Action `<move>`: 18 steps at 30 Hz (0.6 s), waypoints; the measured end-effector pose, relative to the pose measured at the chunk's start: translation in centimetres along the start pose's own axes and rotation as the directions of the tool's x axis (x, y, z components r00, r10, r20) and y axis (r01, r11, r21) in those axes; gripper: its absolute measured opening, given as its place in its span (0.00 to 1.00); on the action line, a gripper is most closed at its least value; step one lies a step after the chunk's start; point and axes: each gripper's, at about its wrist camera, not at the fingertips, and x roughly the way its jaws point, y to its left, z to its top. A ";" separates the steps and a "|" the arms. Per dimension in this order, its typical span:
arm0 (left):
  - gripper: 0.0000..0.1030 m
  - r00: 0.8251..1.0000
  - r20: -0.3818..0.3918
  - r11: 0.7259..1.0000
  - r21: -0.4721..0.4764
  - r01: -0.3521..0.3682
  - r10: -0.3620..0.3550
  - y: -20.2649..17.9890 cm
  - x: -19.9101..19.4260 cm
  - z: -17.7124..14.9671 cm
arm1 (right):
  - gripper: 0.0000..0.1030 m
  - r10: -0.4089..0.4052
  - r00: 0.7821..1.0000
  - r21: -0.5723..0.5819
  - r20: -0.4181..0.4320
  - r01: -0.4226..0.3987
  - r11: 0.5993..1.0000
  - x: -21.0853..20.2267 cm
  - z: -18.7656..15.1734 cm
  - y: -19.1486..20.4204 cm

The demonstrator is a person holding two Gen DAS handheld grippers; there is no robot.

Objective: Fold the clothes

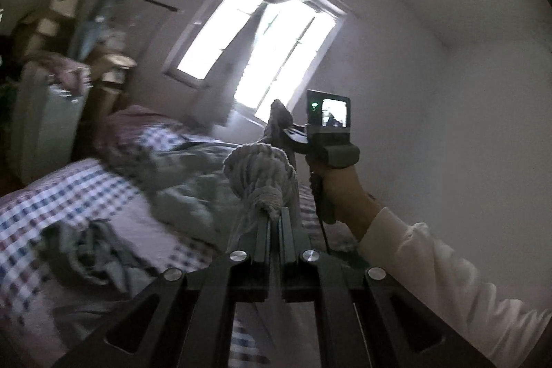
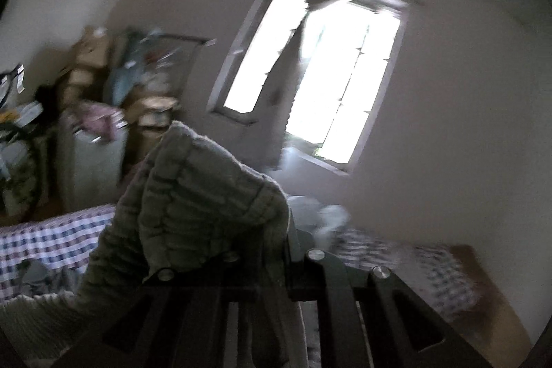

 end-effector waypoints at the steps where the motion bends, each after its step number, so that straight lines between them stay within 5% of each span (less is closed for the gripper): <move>1: 0.02 1.000 0.011 1.000 -0.014 -0.025 0.025 1.7 -0.8 0.0 | 0.08 0.028 1.000 -0.021 -0.004 -0.028 0.999 1.3 0.1 2.7; 6: 0.02 0.983 0.009 0.978 -0.105 -0.179 0.181 11.1 -2.9 -2.0 | 0.08 0.147 0.989 -0.139 -0.033 -0.150 0.979 6.9 -0.3 16.1; 11: 0.02 0.940 -0.053 0.913 -0.229 -0.339 0.336 21.3 -2.8 -5.8 | 0.08 0.242 0.966 -0.203 -0.091 -0.256 0.945 13.2 -2.4 28.2; 14: 0.02 0.913 -0.108 0.860 -0.308 -0.408 0.394 27.0 -2.7 -8.9 | 0.07 0.274 0.951 -0.229 -0.145 -0.302 0.925 15.2 -5.4 33.6; 18: 0.02 0.886 -0.177 0.827 -0.317 -0.464 0.429 31.4 -2.2 -12.6 | 0.07 0.293 0.930 -0.260 -0.221 -0.346 0.902 18.0 -10.0 38.9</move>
